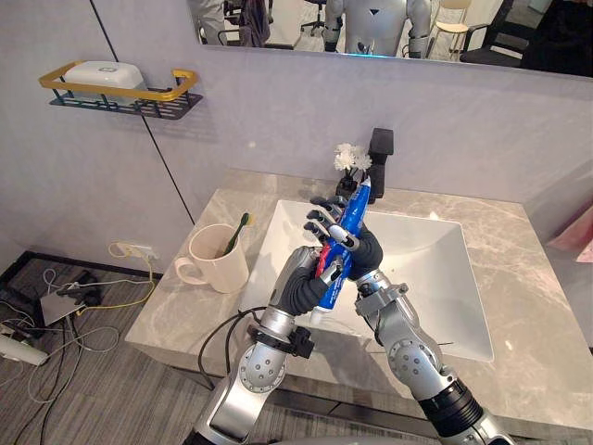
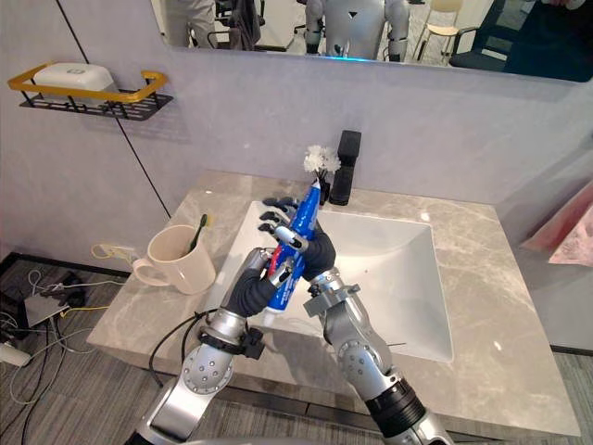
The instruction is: Organize washtable
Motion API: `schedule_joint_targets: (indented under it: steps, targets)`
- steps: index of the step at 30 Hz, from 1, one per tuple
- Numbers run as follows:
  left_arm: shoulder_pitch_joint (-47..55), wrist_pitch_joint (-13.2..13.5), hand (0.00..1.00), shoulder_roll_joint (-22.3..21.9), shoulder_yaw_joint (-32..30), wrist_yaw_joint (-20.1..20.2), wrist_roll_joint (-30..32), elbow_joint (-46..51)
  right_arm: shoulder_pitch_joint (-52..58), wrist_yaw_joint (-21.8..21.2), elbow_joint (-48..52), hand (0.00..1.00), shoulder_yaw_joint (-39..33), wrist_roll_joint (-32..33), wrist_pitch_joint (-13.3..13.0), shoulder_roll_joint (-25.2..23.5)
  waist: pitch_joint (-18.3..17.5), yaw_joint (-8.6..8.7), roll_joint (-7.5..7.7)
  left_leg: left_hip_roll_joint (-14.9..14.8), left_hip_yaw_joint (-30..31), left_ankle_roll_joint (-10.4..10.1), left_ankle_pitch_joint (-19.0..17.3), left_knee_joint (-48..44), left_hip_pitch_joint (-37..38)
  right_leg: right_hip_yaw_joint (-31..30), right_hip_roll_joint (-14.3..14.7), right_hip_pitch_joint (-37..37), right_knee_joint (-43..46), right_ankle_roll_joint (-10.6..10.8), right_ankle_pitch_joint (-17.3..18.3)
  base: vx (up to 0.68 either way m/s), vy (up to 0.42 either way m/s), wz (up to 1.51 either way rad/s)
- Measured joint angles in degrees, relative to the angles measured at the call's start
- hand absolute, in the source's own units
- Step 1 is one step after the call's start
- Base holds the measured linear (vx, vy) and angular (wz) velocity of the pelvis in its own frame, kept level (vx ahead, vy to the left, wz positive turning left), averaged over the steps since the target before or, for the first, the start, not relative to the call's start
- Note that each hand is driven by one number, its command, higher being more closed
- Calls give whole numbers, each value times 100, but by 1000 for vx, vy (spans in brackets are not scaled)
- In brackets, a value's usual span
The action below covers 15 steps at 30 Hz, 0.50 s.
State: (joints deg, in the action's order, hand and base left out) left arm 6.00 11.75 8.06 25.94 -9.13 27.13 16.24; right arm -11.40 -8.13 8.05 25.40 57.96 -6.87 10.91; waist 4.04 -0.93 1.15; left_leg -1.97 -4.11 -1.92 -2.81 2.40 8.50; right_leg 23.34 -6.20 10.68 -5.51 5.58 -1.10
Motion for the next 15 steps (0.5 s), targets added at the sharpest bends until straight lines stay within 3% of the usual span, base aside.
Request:
schedule_joint_targets:
  steps: [13, 14, 15]
  targets:
    - [217, 107, 100, 6, -202, 10, 46, -3, -183, -96, 1, 100, 43, -236, 171, -36, 0, -3, 2, 0, 2, 1, 1, 6, 0, -8, 1, -4, 0, 2, 1, 0, 0, 0]
    - [266, 124, 0, 2, -231, 12, 55, -2, -183, -98, 1, 100, 43, -248, 174, -43, 0, -4, 2, 0, 4, 1, 1, 8, 1, -7, 1, -4, 0, 2, 2, 0, 0, 0]
    - [293, 150, 0, -2, -273, 11, 68, 1, -183, -98, 1, 100, 42, -310, 179, -66, 0, -3, 2, 0, 4, 1, 1, 14, 2, -7, 1, -4, 0, 3, 2, 0, 0, 0]
